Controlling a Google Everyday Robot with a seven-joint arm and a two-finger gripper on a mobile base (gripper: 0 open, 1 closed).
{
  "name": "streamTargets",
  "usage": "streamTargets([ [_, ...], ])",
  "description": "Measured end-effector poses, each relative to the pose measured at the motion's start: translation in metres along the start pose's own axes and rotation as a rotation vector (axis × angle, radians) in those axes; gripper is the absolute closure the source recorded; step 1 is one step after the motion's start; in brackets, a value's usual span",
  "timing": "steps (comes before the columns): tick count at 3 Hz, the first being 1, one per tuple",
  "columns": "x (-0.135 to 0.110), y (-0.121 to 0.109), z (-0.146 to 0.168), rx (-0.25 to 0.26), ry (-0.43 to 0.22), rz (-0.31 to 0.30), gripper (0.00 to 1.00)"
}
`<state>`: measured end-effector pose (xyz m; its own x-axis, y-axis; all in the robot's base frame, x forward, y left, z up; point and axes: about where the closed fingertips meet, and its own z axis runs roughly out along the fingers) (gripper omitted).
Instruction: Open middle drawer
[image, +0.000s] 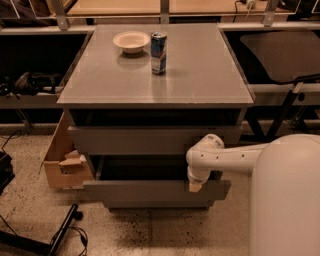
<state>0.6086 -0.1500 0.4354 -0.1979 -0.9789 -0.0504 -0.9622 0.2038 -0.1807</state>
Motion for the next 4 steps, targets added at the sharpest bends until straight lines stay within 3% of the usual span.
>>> streamTargets([
  [1,0.0,-0.001,-0.004,0.0,0.0,0.0,0.0],
  [2,0.0,-0.001,-0.004,0.0,0.0,0.0,0.0],
  [3,0.002,0.015,0.001,-0.026,-0.009,-0.008,0.0],
  [4,0.016,0.055,-0.001,-0.078,-0.013,0.006,0.18],
])
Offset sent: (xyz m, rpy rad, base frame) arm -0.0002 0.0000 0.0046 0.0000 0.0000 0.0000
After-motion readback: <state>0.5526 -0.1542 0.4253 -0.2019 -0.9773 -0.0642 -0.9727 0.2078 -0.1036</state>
